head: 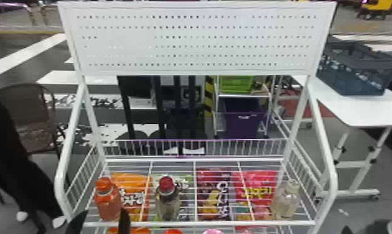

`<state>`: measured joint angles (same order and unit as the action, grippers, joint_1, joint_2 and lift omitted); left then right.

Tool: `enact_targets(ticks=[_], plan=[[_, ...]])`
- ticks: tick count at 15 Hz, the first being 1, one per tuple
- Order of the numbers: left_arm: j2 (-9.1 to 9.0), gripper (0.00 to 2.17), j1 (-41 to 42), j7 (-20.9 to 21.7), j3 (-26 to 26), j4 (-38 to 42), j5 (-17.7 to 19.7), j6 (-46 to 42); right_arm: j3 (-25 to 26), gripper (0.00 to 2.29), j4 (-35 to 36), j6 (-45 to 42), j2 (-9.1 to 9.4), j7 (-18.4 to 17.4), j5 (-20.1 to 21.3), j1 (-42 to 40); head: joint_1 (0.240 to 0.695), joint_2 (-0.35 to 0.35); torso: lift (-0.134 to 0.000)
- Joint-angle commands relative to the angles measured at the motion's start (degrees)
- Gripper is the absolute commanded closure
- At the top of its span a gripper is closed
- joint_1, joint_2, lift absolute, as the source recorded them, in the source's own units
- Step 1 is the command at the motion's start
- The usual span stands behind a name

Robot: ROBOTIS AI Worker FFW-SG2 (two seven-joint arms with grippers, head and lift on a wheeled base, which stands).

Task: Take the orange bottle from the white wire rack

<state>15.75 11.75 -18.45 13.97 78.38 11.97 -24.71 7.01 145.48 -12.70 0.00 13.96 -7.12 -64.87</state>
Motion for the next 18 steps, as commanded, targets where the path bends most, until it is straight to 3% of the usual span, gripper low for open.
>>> enact_targets(ticks=[1, 7, 8, 9, 10, 14, 16, 18], plan=[[0.34, 0.08, -2.26, 0.08, -0.26, -0.86, 0.6, 2.0, 0.11, 0.95, -0.11, 0.0, 0.05, 0.02, 0.0, 0.01, 0.499, 0.0, 0.0], [0.25, 0.14, -5.86, 3.51, 0.18, -2.27, 0.95, 6.04, 0.55, 0.95, -0.11, 0.53, 0.05, -0.07, 0.0, 0.18, 0.499, 0.0, 0.0], [0.25, 0.56, -6.22, 3.78, 0.27, -2.27, 0.95, 6.57, 0.63, 0.95, -0.11, 0.53, 0.05, 0.02, 0.0, 0.27, 0.499, 0.0, 0.0], [0.34, 1.58, -6.48, 3.51, 0.18, -2.18, 0.95, 6.57, 0.63, 0.95, -0.02, 0.71, 0.05, 0.02, 0.0, 0.36, 0.499, 0.0, 0.0], [0.16, 2.16, -6.39, 2.99, 0.0, -1.65, 1.04, 6.57, 0.81, 0.95, -0.02, 0.88, 0.05, 0.02, 0.0, 0.45, 0.499, 0.0, 0.0], [0.43, 2.15, -3.84, 2.28, -0.52, 4.15, 1.04, 8.15, 0.9, 0.95, -0.46, 1.59, 0.05, -0.07, 0.0, 0.98, 0.499, 0.0, 0.0], [0.78, 2.15, -0.41, 1.93, -1.49, 12.58, 0.95, 12.72, 0.81, 0.95, -0.46, 2.99, 0.05, 0.02, 0.09, 1.68, 0.499, 0.0, 0.0], [2.45, 2.15, 4.95, 0.17, -3.07, 24.54, 0.07, 20.28, 0.63, 0.95, -0.19, 4.05, 0.05, 0.02, 0.18, 2.21, 0.499, 0.0, 0.0]])
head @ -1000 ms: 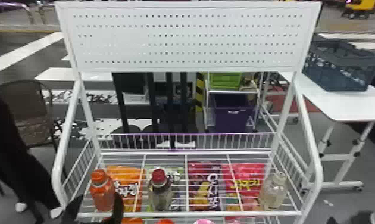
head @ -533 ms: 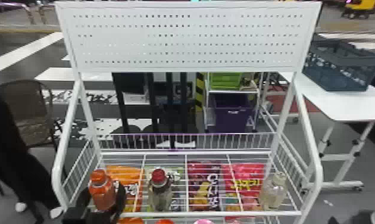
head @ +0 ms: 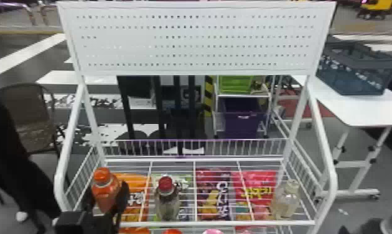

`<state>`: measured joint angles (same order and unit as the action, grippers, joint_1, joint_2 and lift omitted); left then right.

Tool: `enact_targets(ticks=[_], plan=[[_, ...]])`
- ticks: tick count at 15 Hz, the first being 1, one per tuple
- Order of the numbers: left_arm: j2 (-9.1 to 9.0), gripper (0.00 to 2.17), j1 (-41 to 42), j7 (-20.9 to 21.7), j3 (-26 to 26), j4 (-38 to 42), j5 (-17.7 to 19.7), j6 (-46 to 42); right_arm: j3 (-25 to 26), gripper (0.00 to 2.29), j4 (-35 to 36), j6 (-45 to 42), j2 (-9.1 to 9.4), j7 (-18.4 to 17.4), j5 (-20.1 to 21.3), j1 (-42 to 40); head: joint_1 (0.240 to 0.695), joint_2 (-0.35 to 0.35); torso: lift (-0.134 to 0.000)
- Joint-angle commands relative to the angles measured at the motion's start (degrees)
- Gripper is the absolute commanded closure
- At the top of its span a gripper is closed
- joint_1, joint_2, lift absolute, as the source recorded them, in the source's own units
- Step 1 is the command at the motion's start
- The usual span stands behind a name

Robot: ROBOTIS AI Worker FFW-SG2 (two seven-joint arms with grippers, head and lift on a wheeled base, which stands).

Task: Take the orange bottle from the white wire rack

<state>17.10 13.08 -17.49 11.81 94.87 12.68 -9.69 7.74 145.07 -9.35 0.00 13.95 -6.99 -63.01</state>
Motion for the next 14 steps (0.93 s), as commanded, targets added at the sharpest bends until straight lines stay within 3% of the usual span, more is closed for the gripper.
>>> enact_targets(ticks=[1, 4, 7, 9, 11, 14], plan=[[2.94, 2.15, 6.96, -2.11, -2.32, 14.73, -1.43, 9.3, -0.09, 0.95, 0.3, 1.58, 0.05, 0.03, 0.05, 0.52, 0.499, 0.0, 0.0], [3.55, 2.15, 16.36, -0.97, -9.08, 29.59, -0.81, 17.03, -0.09, 0.95, 0.57, 2.99, 0.05, -0.06, 0.31, 1.39, 0.499, 0.0, 0.0], [2.94, 2.15, 25.42, 1.76, -16.03, 39.34, 2.61, 17.56, -0.53, 0.95, 0.92, 5.1, 0.05, -0.06, 0.84, 2.27, 0.499, 0.0, 0.0], [0.57, 2.15, 29.99, 5.8, -20.77, 42.59, 5.87, 16.68, -0.79, 0.95, 1.71, 6.15, 0.05, 0.03, 1.1, 2.45, 0.499, 0.0, 0.0], [-2.07, 2.15, 32.71, 7.91, -24.03, 44.44, 6.22, 16.51, -0.88, 0.95, 1.97, 6.33, 0.05, 0.03, 1.1, 2.36, 0.499, 0.0, 0.0], [-3.39, 2.15, 35.96, 8.96, -25.08, 46.11, 6.22, 16.51, -0.88, 0.95, 1.62, 6.33, 0.05, 0.03, 1.01, 2.36, 0.499, 0.0, 0.0]])
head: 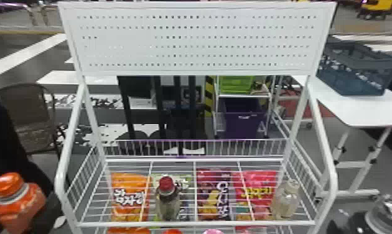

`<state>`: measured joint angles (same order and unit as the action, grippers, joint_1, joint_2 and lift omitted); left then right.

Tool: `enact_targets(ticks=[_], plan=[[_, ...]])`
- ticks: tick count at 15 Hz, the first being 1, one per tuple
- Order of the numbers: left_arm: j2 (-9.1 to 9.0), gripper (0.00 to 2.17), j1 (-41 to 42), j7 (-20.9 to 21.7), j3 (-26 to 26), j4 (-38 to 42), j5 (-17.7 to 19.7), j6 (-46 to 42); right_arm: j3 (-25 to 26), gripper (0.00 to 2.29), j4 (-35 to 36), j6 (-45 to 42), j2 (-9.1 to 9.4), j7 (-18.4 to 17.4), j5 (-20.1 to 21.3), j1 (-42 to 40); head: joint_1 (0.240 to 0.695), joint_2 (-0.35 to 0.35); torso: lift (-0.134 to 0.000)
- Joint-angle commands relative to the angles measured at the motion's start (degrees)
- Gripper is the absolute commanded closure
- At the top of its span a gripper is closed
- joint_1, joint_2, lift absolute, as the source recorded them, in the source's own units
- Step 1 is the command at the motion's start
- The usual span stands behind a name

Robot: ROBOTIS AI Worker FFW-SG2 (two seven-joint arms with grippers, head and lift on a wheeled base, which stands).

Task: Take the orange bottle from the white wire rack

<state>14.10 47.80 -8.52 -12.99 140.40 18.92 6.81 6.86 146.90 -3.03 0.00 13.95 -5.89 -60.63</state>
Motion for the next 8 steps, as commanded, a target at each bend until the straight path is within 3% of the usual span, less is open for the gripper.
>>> enact_targets(ticks=[1, 8], plan=[[-0.48, 2.15, 1.51, -0.01, -0.28, 0.57, -0.02, -0.17, 0.0, 0.95, -0.21, 0.01, 0.05, 0.02, 0.0, -0.02, 0.499, 0.0, 0.0], [-0.83, 2.15, 2.04, -0.53, 0.24, 2.77, -0.72, -0.17, -0.09, 0.95, -0.13, -2.1, 0.05, 0.2, -0.61, -1.6, 0.499, 0.0, 0.0]])
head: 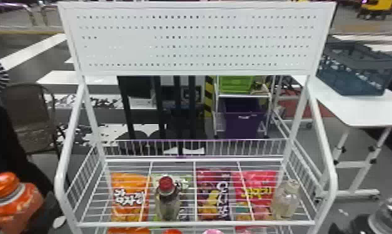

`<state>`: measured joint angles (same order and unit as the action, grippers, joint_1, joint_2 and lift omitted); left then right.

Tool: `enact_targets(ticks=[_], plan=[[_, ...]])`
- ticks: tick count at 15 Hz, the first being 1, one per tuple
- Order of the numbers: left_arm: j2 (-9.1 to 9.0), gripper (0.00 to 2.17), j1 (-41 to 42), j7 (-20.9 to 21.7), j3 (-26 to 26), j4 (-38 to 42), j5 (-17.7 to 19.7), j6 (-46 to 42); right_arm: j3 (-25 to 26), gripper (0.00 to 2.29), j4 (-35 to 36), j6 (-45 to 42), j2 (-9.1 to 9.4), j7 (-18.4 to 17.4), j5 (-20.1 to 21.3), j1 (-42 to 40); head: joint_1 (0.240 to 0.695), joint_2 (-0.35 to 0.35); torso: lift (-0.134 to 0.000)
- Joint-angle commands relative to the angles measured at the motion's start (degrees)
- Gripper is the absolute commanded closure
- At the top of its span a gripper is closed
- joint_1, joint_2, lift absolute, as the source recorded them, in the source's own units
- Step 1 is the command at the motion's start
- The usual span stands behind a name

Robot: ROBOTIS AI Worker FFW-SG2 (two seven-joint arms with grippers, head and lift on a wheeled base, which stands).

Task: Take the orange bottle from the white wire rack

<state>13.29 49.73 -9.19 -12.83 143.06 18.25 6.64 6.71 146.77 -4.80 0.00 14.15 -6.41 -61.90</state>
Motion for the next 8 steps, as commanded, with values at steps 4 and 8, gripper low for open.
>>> enact_targets(ticks=[4, 8], plan=[[-0.1, 2.15, 0.37, -0.04, 0.34, -0.33, -1.2, 0.0, 0.06, 0.95, 0.0, -2.45, 0.05, 0.0, -0.27, -1.47, 0.499, 0.0, 0.0], [-0.01, 2.15, 0.54, -0.04, 0.34, -0.41, -1.81, 0.0, -0.03, 0.95, -0.17, -3.68, 0.05, 0.0, -0.36, -1.91, 0.499, 0.0, 0.0]])
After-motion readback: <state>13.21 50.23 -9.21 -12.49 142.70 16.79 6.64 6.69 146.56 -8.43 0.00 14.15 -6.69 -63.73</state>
